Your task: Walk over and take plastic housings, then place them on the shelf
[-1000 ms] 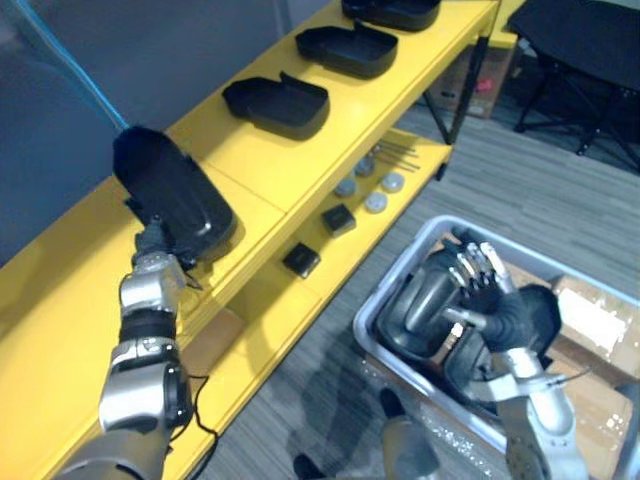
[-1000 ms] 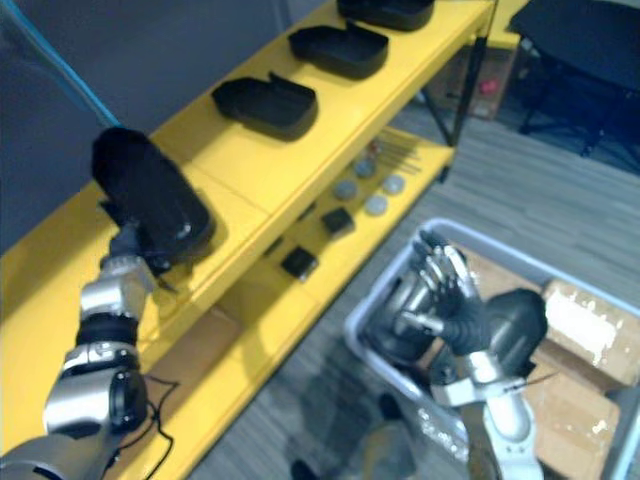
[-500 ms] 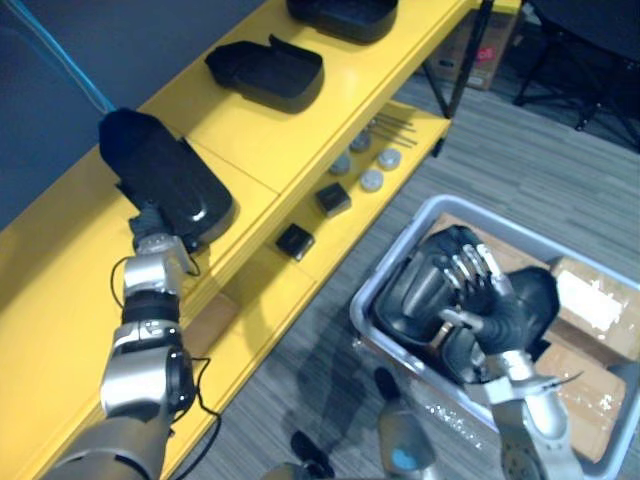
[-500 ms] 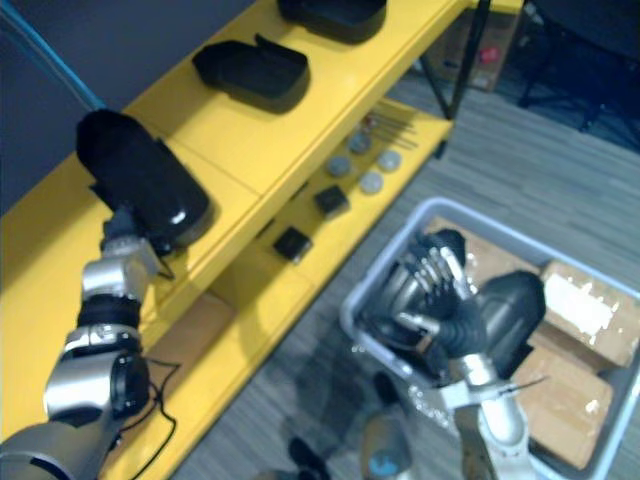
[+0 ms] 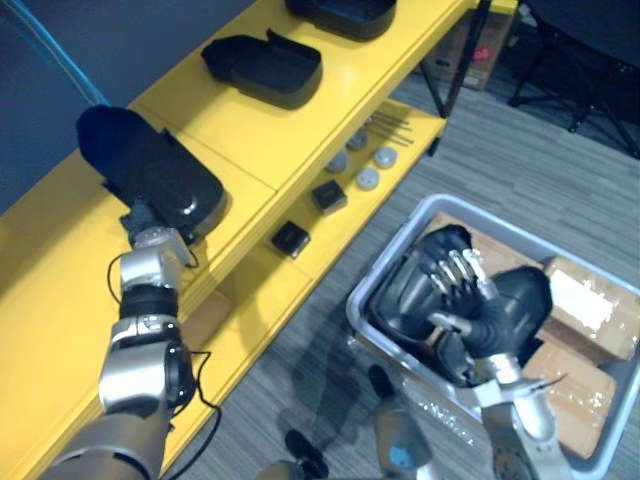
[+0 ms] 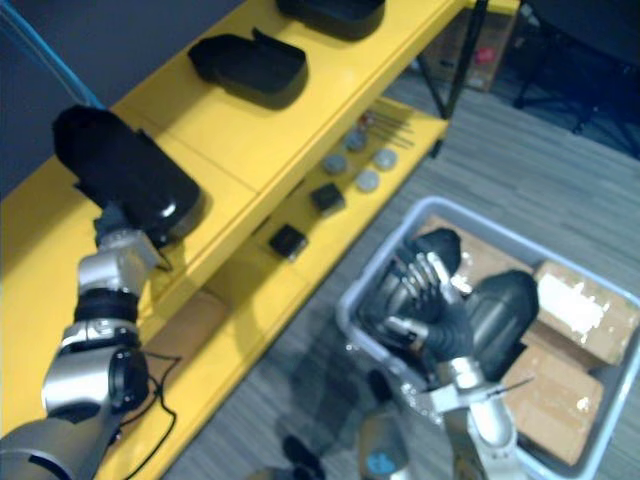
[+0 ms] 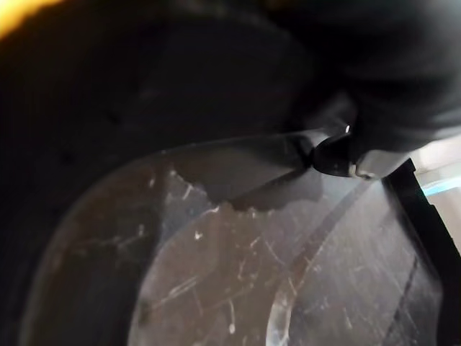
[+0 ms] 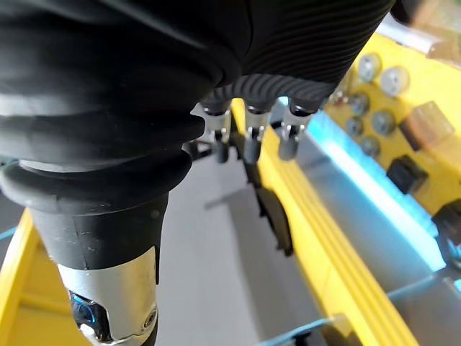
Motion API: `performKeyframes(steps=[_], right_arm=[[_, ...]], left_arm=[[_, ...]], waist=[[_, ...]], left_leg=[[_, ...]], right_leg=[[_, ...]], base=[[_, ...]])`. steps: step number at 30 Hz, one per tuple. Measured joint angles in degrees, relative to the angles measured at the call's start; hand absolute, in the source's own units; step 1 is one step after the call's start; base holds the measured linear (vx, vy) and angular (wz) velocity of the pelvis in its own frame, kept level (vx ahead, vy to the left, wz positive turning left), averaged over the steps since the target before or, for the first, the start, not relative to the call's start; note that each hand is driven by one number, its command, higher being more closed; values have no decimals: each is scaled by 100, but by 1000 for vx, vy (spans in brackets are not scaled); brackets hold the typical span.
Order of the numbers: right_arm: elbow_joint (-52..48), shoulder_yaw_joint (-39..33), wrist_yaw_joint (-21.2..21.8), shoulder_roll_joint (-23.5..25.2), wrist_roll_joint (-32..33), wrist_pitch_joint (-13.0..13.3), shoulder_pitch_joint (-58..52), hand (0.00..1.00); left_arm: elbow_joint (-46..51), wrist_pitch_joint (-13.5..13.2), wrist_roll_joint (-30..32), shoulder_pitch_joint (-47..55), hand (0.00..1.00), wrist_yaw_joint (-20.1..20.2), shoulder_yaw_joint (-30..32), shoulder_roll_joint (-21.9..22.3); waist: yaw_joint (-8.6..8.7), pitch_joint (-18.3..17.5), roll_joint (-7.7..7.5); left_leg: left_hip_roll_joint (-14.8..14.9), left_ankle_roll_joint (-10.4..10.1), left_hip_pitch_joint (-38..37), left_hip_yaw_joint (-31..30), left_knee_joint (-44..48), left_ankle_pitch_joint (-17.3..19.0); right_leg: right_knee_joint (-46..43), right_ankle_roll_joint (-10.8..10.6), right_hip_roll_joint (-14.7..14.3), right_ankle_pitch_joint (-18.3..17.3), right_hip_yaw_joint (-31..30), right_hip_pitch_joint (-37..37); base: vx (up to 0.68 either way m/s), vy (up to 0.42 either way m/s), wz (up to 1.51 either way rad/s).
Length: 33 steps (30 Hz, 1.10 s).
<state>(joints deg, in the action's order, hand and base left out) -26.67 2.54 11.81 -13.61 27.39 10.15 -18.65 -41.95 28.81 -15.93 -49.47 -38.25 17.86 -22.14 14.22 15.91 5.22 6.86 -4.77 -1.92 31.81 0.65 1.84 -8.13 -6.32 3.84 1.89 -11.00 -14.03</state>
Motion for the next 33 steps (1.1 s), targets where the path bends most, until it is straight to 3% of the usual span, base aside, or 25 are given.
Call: performKeyframes(steps=[10, 11, 33], right_arm=[[9, 328, -72, 1, 0, 0, -158, 0], [11, 375, -72, 0, 0, 0, -158, 0], [20, 443, -41, -1, 1, 3, -376, 0]], left_arm=[[4, 224, 1, 11, 100, -156, 202, -95], [3, 264, 2, 13, 0, -156, 211, -113], [5, 131, -153, 47, 0, -248, 381, -130]], waist=[[-3, 0, 0], [-4, 0, 0], [48, -3, -2]], left_leg=[[14, 23, 16, -6, 63, 20], [16, 25, 19, -8, 74, 21], [16, 26, 1, -15, 100, 21]], right_leg=[[-6, 1, 4, 0, 12, 9], [-8, 1, 6, 0, 15, 9], [-29, 4, 18, 2, 24, 27]], base=[[0, 0, 0], [0, 0, 0], [0, 0, 0]])
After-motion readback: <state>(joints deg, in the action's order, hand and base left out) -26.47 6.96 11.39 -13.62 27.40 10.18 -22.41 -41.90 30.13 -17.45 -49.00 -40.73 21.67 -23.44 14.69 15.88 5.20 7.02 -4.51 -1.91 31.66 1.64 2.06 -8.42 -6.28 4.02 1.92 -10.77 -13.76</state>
